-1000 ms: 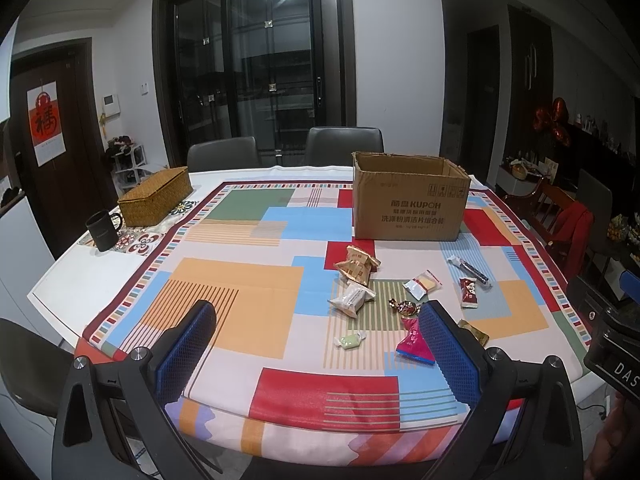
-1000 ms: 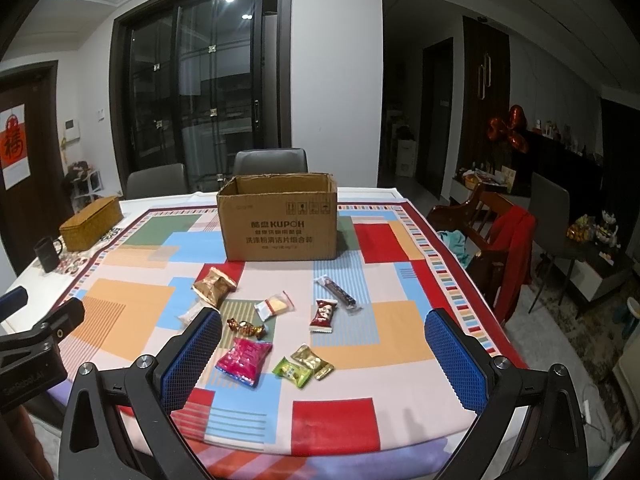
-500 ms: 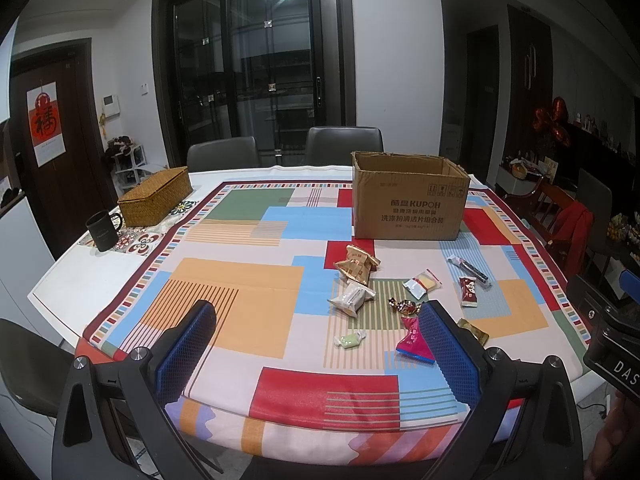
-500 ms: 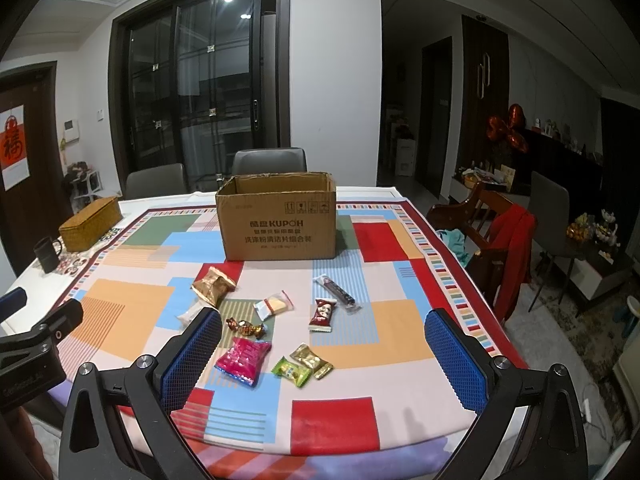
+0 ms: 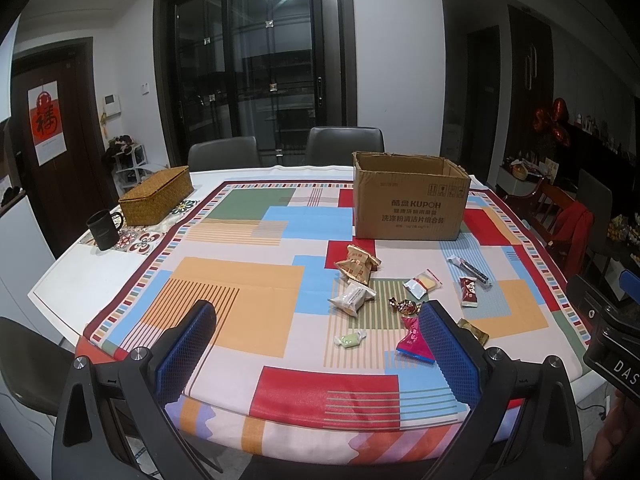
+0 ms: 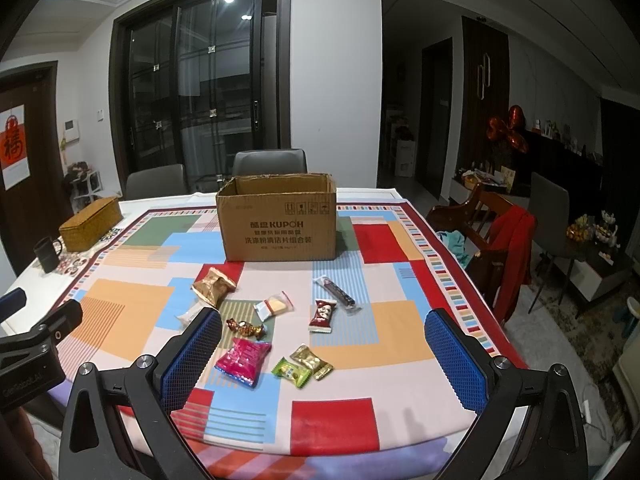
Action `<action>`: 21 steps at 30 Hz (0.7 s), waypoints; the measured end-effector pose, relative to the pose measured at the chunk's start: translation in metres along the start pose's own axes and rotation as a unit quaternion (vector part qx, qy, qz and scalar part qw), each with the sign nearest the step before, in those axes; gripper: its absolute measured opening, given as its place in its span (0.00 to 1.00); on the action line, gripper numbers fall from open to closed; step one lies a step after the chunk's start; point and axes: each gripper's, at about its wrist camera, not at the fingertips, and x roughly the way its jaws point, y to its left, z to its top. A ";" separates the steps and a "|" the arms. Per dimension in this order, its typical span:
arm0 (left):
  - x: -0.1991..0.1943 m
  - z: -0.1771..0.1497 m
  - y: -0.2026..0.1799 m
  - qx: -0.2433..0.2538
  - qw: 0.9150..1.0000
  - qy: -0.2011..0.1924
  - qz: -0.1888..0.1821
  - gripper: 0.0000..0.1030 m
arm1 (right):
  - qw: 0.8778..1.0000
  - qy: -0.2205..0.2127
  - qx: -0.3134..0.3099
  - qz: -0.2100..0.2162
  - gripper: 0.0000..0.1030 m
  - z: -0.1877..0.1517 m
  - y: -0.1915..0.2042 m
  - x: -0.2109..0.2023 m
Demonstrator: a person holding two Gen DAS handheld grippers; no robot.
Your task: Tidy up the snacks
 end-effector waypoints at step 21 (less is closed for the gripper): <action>0.000 0.003 -0.002 0.002 1.000 0.000 -0.004 1.00 | 1.000 0.001 -0.010 -0.001 1.00 -0.003 0.001 0.008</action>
